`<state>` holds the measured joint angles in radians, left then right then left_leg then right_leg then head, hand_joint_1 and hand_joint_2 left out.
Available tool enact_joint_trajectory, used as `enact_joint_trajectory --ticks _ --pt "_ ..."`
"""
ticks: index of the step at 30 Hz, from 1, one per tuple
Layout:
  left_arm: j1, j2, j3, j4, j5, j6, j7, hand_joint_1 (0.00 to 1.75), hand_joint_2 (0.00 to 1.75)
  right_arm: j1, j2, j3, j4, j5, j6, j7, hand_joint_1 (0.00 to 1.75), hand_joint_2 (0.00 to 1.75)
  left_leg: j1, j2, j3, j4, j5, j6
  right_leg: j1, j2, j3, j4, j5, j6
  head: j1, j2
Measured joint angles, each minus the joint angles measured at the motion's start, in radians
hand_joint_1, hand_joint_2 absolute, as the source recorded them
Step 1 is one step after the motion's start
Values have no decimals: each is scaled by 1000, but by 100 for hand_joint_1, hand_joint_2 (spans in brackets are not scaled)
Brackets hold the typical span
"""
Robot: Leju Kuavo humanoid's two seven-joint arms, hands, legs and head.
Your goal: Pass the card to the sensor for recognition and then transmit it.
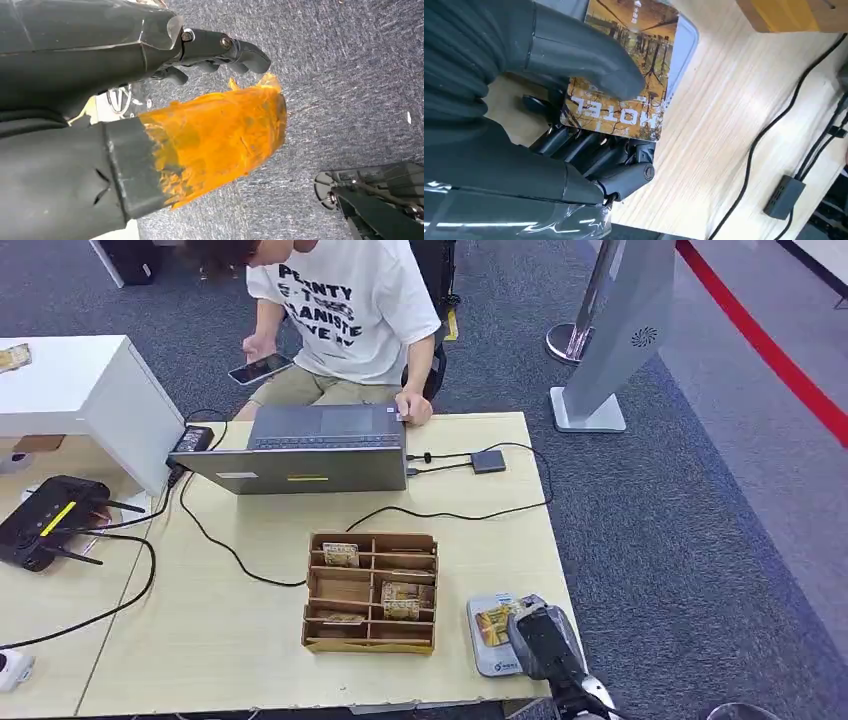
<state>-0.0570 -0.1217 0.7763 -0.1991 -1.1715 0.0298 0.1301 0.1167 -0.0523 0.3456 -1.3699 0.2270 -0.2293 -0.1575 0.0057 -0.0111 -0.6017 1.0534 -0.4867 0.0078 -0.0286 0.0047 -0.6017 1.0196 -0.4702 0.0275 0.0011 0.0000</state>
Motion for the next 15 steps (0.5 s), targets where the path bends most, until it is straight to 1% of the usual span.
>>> enact_joint_trajectory --ticks 15 --pt "0 0 6 0 -6 0 0 0 0 -7 -6 24 8 39 -17 19 175 175 0 0 1 0 0 0 0 0 1 0 0 0 0 0"
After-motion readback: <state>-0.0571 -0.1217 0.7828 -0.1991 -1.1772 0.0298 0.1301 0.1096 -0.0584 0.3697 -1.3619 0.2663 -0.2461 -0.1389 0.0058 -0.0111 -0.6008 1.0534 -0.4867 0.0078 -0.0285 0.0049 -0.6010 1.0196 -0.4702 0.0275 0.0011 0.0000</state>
